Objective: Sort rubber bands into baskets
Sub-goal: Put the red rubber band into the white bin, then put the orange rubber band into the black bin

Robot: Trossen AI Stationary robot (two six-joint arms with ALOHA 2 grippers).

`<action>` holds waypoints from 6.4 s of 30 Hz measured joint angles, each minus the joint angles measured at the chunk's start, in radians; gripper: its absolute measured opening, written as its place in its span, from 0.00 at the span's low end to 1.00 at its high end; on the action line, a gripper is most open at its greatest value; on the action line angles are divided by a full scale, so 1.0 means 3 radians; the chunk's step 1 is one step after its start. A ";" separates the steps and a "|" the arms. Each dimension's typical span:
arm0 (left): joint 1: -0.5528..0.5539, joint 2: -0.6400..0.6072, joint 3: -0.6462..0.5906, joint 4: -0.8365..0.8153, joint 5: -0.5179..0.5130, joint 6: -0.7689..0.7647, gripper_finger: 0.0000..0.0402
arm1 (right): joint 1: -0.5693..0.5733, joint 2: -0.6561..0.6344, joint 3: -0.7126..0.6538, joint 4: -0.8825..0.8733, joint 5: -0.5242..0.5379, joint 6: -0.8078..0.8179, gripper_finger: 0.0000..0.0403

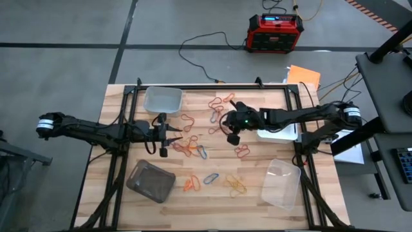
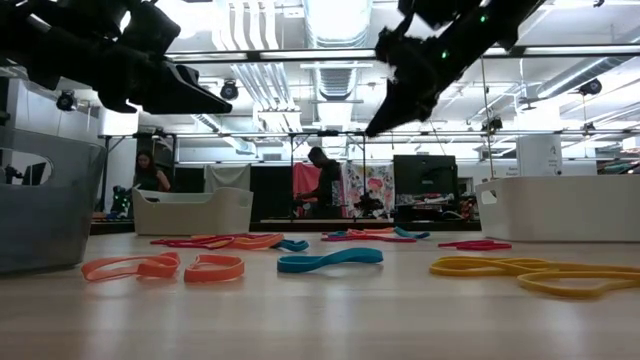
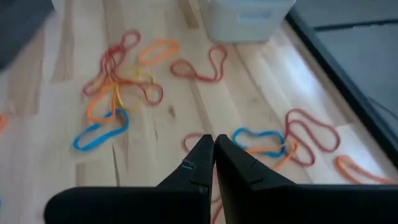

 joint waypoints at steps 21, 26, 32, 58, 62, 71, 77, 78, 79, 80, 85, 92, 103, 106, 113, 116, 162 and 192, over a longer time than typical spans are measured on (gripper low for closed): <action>0.0025 0.0003 0.0000 0.0014 0.0000 0.0096 0.28 | -0.0165 0.1609 0.0464 0.0312 0.0001 0.0080 0.51; 0.0034 0.0003 -0.0001 -0.0001 0.0001 0.0097 0.28 | -0.0201 0.1752 0.0556 0.0251 -0.0072 0.0020 0.50; 0.0064 0.0005 -0.0004 -0.0011 0.0003 0.0097 0.28 | -0.0205 0.1887 0.0556 0.0226 -0.0233 -0.0045 0.26; 0.0066 0.0005 -0.0004 -0.0010 0.0014 0.0038 0.28 | -0.0100 0.1022 0.0507 0.0102 -0.0063 -0.0435 0.02; 0.0066 0.0005 -0.0004 -0.0013 0.0014 0.0033 0.28 | -0.0068 0.0835 0.0507 -0.0081 0.0223 -0.0469 0.02; 0.0066 0.0005 -0.0004 -0.0012 0.0014 0.0010 0.28 | 0.0136 0.0341 0.0507 -0.0525 0.0992 -0.0508 0.02; 0.0066 0.0005 -0.0004 -0.0024 0.0014 -0.0045 0.28 | 0.0262 0.0069 0.0509 -0.0983 0.1582 -0.0420 0.02; 0.0066 0.0005 -0.0004 -0.0058 0.0013 -0.0079 0.28 | 0.0276 0.0025 0.0509 -0.1055 0.1658 -0.0379 0.02; 0.0066 0.0004 -0.0004 -0.0120 0.0012 -0.0125 0.28 | 0.0282 -0.0016 0.0509 -0.1134 0.1734 -0.0335 0.02; 0.0066 0.0003 -0.0004 -0.0187 0.0011 -0.0179 0.28 | 0.0289 -0.0055 0.0509 -0.1205 0.1821 -0.0290 0.02; 0.0066 0.0000 -0.0005 -0.0264 0.0010 -0.0382 0.28 | 0.0291 -0.0223 0.0604 -0.1640 0.2036 -0.0079 0.02; 0.0066 -0.0001 -0.0005 -0.0246 0.0008 -0.0403 0.28 | 0.0292 -0.0286 0.0931 -0.2452 0.2079 0.0319 0.02; 0.0065 -0.0001 -0.0005 -0.0246 0.0005 -0.0404 0.28 | 0.0311 -0.0285 0.1143 -0.3531 0.1796 0.1190 0.02; 0.0065 -0.0001 -0.0005 -0.0245 0.0005 -0.0406 0.28 | 0.0341 -0.0285 0.1141 -0.3654 0.1735 0.1331 0.02; 0.0066 0.0000 -0.0005 -0.0246 0.0004 -0.0451 0.28 | 0.0403 -0.0284 0.1138 -0.3933 0.1480 0.1806 0.02; 0.0065 0.0000 -0.0005 -0.0245 0.0004 -0.0458 0.28 | 0.0409 -0.0284 0.1132 -0.4013 0.1277 0.1940 0.02; 0.0065 0.0001 -0.0005 -0.0155 0.0004 -0.0329 0.28 | 0.0346 -0.0283 0.0153 -0.3986 0.1277 0.3167 0.02; 0.0066 0.0001 0.0125 -0.0109 0.0013 -0.0375 0.28 | 0.0379 -0.0293 0.0096 -0.1582 0.1201 0.1445 0.35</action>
